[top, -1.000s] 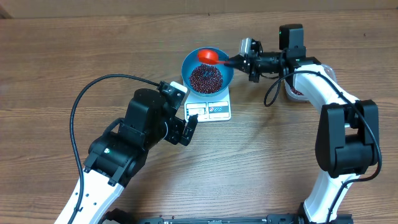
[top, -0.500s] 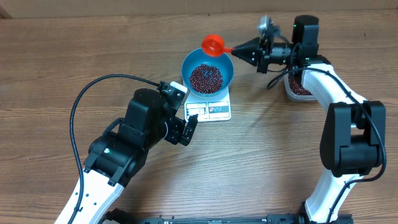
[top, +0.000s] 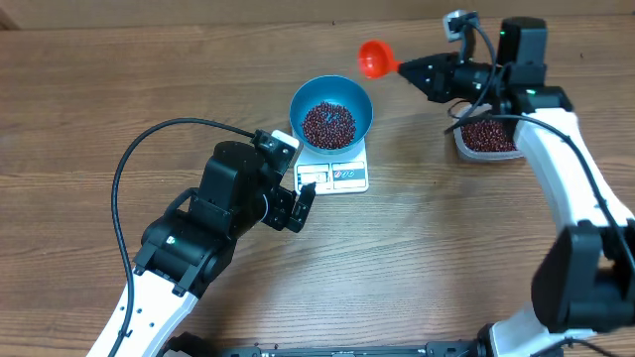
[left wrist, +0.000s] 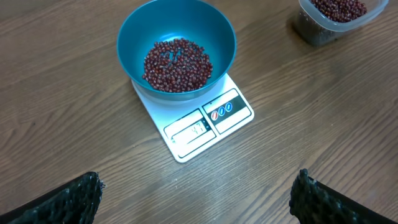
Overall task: Scoop item into bowl and weigh 150g on scale
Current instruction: 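Carry the empty scoop right back to the bean tub, then dip the red scoop into the beans in the tub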
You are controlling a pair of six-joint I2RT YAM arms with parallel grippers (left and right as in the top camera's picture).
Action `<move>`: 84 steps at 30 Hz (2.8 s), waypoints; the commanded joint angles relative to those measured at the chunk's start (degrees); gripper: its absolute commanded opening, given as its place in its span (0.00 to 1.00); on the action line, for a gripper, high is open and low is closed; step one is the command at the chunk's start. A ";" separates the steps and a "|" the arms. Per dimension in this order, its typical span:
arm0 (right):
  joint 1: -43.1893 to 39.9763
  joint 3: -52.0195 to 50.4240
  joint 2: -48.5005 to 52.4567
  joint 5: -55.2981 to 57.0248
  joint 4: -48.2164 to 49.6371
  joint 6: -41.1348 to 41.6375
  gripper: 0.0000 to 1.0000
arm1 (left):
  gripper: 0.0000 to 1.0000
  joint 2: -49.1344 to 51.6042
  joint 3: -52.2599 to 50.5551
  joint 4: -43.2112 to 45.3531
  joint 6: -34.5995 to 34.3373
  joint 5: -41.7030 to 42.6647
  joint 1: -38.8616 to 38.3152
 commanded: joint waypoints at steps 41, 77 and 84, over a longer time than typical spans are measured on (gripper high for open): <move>-4.28 -2.75 -3.04 62.55 -27.67 -10.49 0.04 | 1.00 0.42 -0.09 0.07 -0.55 0.85 0.28; -11.34 -4.76 2.89 47.25 -26.36 -16.41 0.04 | 0.99 0.42 -0.09 0.07 -0.55 0.85 0.28; -11.34 -4.94 2.89 45.40 -26.86 -17.18 0.04 | 1.00 0.42 -0.09 0.04 -0.55 0.83 0.28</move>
